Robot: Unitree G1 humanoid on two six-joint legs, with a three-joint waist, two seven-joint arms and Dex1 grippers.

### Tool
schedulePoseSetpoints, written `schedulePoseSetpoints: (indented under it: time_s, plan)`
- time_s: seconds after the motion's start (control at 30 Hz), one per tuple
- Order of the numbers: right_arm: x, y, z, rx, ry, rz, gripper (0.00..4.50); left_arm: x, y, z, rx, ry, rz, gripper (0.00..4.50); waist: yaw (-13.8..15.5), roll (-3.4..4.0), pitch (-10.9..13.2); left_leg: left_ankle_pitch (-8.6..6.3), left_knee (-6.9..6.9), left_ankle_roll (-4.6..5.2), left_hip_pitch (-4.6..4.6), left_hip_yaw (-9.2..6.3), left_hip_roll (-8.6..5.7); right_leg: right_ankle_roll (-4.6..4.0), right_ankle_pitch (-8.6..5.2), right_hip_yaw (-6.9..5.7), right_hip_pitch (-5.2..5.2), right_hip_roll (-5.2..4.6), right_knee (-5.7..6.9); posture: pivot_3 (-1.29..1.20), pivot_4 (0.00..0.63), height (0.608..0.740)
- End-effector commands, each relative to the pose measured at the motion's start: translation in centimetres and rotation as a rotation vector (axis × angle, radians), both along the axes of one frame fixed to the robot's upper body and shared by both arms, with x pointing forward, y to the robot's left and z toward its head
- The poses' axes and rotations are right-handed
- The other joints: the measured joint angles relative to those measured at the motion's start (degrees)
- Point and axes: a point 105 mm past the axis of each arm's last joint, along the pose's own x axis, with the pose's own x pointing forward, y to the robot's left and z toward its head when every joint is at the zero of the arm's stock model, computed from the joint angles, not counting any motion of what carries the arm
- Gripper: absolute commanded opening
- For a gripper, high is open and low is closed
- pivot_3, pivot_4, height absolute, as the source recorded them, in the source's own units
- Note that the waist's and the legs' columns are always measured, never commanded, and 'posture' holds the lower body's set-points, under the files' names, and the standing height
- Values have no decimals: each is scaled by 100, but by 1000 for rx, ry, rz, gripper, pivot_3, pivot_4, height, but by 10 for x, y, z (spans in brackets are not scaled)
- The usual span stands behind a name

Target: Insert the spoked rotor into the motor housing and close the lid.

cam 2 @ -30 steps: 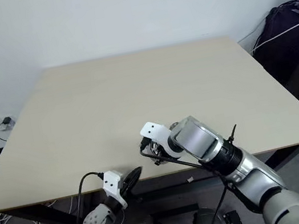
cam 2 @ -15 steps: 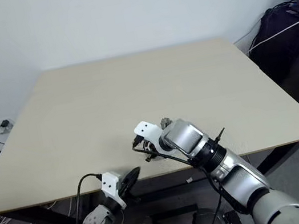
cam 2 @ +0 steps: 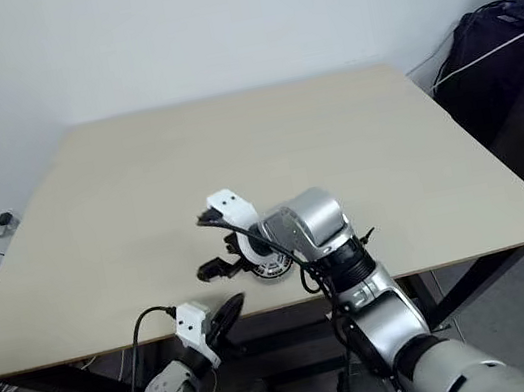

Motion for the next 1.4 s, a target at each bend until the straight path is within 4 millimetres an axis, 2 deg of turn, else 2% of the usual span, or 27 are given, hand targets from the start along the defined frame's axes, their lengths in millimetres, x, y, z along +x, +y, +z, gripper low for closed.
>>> schedulePoseSetpoints:
  time_s: [0.03,0.1,0.23,0.43,0.53,0.57,0.77,0.93,1.07,1.23,1.4]
  plan:
    - [3,5,45,144,-121,-1,4468,4,-2,8,-10,-27,0,0,-2,0,0,0,0,0,-1,0,-1,0,0,1,-1,0,-1,0,0,740]
    - [11,2,59,169,-230,-44,4293,5,-2,8,-11,-26,-2,0,-3,0,0,0,0,0,-2,0,-2,0,0,0,-1,-1,-3,0,0,740]
    - [37,-18,71,75,-526,-182,3221,5,-2,8,-10,-26,-2,0,-17,1,1,0,-1,0,-4,1,-3,1,-1,0,-2,-1,-4,0,0,740]
    - [70,-72,67,-271,-996,-280,1276,5,1,7,-1,-28,11,0,-38,0,2,1,0,0,-4,7,-7,3,-4,1,-1,5,-6,0,0,740]
    - [76,-100,59,-403,-1089,-295,241,5,1,7,5,-34,9,0,-39,-3,3,2,0,2,-3,8,-8,4,-7,1,1,15,-6,0,0,740]
    - [76,-108,57,-438,-1110,-297,18,5,0,7,8,-37,7,0,-40,-4,4,2,0,3,-2,7,-7,3,-8,0,2,15,-6,0,0,740]
    - [67,-147,29,-568,-1060,-333,18,5,-1,7,8,-34,-5,0,-27,-9,7,2,3,5,2,6,-3,2,-9,-1,7,13,-5,0,0,740]
    - [43,-169,-13,-673,-961,-312,18,5,-2,7,12,-33,-19,0,10,-17,12,1,4,6,2,4,-3,6,-12,-2,10,9,-7,0,0,740]
    - [29,-170,-33,-674,-886,-321,18,6,-1,8,18,-34,-28,0,21,-19,14,1,5,7,2,4,-1,16,-18,-1,9,5,-6,0,0,740]
    - [21,-169,-49,-653,-811,-388,18,6,-1,9,21,-35,-39,0,36,-22,16,1,6,6,5,2,7,32,-28,-2,11,7,-5,0,0,740]
    - [9,-140,-58,-526,-765,-401,18,7,-2,13,13,-38,-34,0,47,-23,17,1,5,5,5,2,6,31,-28,-1,12,6,-6,0,0,740]
